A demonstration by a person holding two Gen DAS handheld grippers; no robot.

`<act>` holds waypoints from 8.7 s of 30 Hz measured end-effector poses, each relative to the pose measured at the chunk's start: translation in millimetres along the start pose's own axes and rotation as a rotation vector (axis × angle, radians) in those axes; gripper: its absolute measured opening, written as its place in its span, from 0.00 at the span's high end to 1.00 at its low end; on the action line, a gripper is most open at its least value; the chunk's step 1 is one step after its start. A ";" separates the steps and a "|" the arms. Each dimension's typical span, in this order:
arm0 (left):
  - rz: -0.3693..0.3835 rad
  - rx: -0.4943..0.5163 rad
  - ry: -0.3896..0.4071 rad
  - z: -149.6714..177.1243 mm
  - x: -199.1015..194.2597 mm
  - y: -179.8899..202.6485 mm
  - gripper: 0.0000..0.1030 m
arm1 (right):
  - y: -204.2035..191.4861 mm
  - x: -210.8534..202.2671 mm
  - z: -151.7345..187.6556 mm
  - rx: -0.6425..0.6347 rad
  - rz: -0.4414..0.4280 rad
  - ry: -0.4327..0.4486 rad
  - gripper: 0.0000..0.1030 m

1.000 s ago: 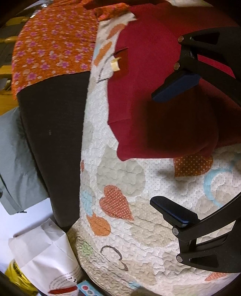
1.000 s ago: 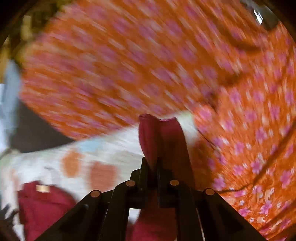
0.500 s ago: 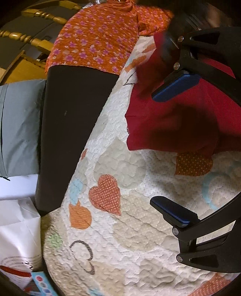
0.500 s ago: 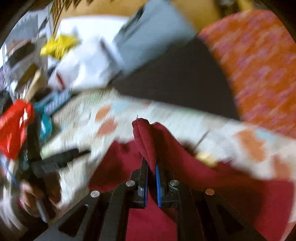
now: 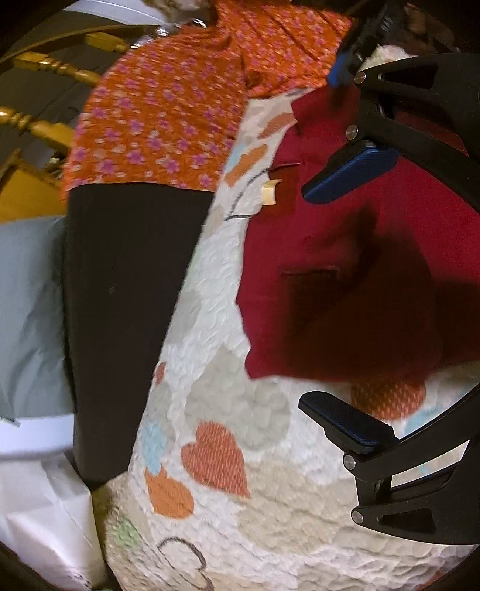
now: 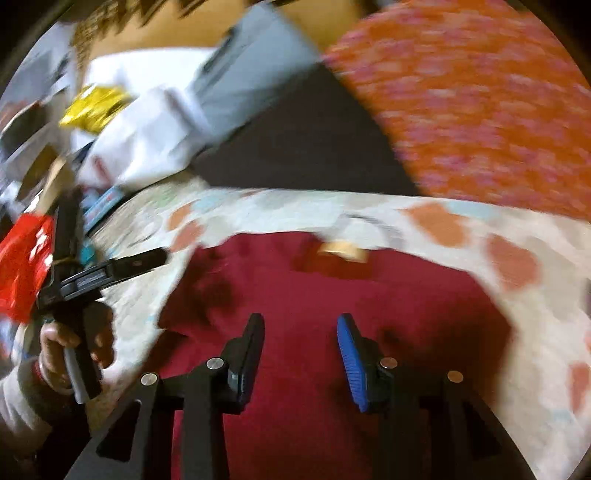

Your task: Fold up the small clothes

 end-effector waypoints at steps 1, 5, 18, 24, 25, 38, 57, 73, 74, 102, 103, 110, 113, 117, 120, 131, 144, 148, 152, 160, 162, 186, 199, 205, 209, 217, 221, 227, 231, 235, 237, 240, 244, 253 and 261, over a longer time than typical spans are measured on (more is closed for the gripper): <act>-0.015 0.016 -0.031 4.7 9.5 5.1 0.01 | 18.5 -10.1 7.8 0.038 0.041 -0.002 0.62; -0.078 0.101 -0.137 27.5 45.0 23.7 0.26 | 73.1 -38.9 28.8 0.183 0.120 -0.015 0.62; -0.123 0.125 -0.030 9.3 -4.6 7.5 0.85 | 126.0 -34.2 47.3 0.354 0.189 -0.044 0.58; -0.147 0.076 -0.100 23.9 22.1 -9.1 0.85 | 138.2 11.1 56.0 0.423 0.186 -0.109 0.57; -0.140 0.081 -0.092 22.3 24.1 -4.9 0.85 | 140.3 13.8 55.2 0.435 0.187 -0.103 0.56; -0.178 0.117 -0.124 39.8 41.9 -1.2 0.85 | 152.9 31.2 46.0 0.206 0.347 -0.174 0.92; -0.189 0.105 -0.127 49.9 12.7 -9.7 0.79 | 81.3 -13.9 87.2 0.112 0.280 -0.194 0.80; -0.094 0.012 -0.256 131.2 -93.4 -19.4 0.55 | 25.9 -97.2 127.0 0.290 0.107 -0.189 0.53; -0.109 0.027 -0.260 138.8 -101.5 -22.1 0.55 | 17.9 -101.7 132.9 0.284 0.090 -0.205 0.53; -0.147 0.052 -0.520 284.3 -168.1 -51.4 0.44 | -83.5 -120.3 287.5 0.426 -0.129 -0.506 0.47; -0.144 0.057 -0.521 284.2 -167.1 -48.4 0.40 | -83.4 -120.4 287.7 0.427 -0.130 -0.504 0.47; -0.073 0.111 -0.526 285.7 -172.2 -28.3 0.92 | -98.6 -131.1 263.8 0.444 -0.279 -0.407 0.89; -0.022 0.114 -0.482 264.9 -183.8 -16.5 0.93 | -105.0 -143.6 229.9 0.434 -0.344 -0.308 0.90; 0.058 0.108 -0.378 212.8 -201.9 5.3 0.93 | -104.7 -162.3 172.9 0.387 -0.359 -0.167 0.90; 0.093 0.098 -0.308 170.9 -202.3 17.3 0.93 | -97.3 -171.3 134.2 0.355 -0.350 -0.087 0.90; 0.028 0.035 -0.175 36.8 -93.3 29.2 0.93 | -0.7 -111.3 15.1 0.400 -0.272 0.079 0.90; 0.024 -0.117 -0.189 -15.8 18.9 -9.1 0.87 | 112.8 25.5 -12.1 0.541 -0.163 -0.039 0.81; 0.021 -0.099 -0.087 -33.8 -2.5 -1.4 0.55 | 120.8 -12.0 -12.4 0.458 -0.028 0.026 0.56; 0.003 -0.098 0.036 -49.8 -18.9 -3.6 0.37 | 114.4 -34.8 -14.4 0.371 0.025 0.039 0.56; -0.118 -0.010 -0.102 -21.3 33.7 -11.3 0.37 | 81.1 26.8 -15.0 0.126 0.138 -0.069 0.66; -0.176 0.004 -0.157 -9.7 52.2 -19.8 0.37 | 104.5 47.4 -11.8 0.135 0.232 -0.096 0.69; -0.196 0.005 -0.111 4.8 -8.0 -24.2 0.35 | 71.3 3.1 9.0 0.139 0.212 -0.119 0.75; -0.122 -0.080 -0.199 76.3 -46.8 -29.0 0.35 | 36.9 32.5 24.4 0.136 0.153 -0.214 0.65; -0.138 -0.071 -0.164 86.3 -58.5 -34.0 0.35 | -23.1 59.8 -10.4 0.060 0.019 -0.192 0.64; -0.144 -0.091 -0.183 87.3 -49.7 -44.0 0.35 | -59.3 100.4 -29.3 0.029 -0.071 -0.179 0.64; -0.113 -0.157 -0.240 87.8 -28.4 -55.4 0.35 | -105.2 162.8 -68.3 -0.070 -0.089 -0.163 0.65; -0.117 -0.191 -0.250 86.2 -20.1 -59.7 0.31 | -114.9 213.8 -60.2 -0.089 -0.080 -0.292 0.66; -0.127 -0.209 -0.231 80.4 -21.7 -62.7 0.31 | -127.3 216.7 -71.7 -0.068 -0.115 -0.297 0.65; -0.142 -0.212 -0.242 81.8 -18.5 -66.2 0.31 | -152.2 224.7 -73.6 -0.127 -0.126 -0.325 0.52; -0.146 -0.221 -0.247 82.9 -13.4 -69.8 0.28 | -170.8 244.8 -65.4 -0.194 -0.083 -0.390 0.26; -0.146 -0.223 -0.246 83.2 -11.4 -71.2 0.26 | -178.3 253.1 -62.4 -0.245 -0.053 -0.427 0.17; -0.163 -0.210 -0.232 79.9 -4.0 -70.9 0.24 | -184.1 266.0 -55.9 -0.347 0.001 -0.478 0.13; -0.174 -0.185 -0.203 75.2 4.0 -65.7 0.22 | -177.8 266.2 -57.1 -0.402 0.061 -0.419 0.41; 0.053 -0.046 -0.133 60.3 -30.1 5.4 0.71 | -117.8 163.8 -95.1 -0.146 -0.139 -0.184 0.84; 0.274 0.139 -0.103 58.0 -64.4 137.0 0.71 | -29.8 31.1 -110.8 -0.016 -0.108 0.005 0.85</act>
Point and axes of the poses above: each gripper's, at about its wrist camera, not at the fingertips, and x roughly the way its jaws point, y to its right, z to its underside, the point moved 8 cm from there along x, roughly the way its jaws point, and after that the axes turned 7 degrees about -x, right-handed, at the moved point
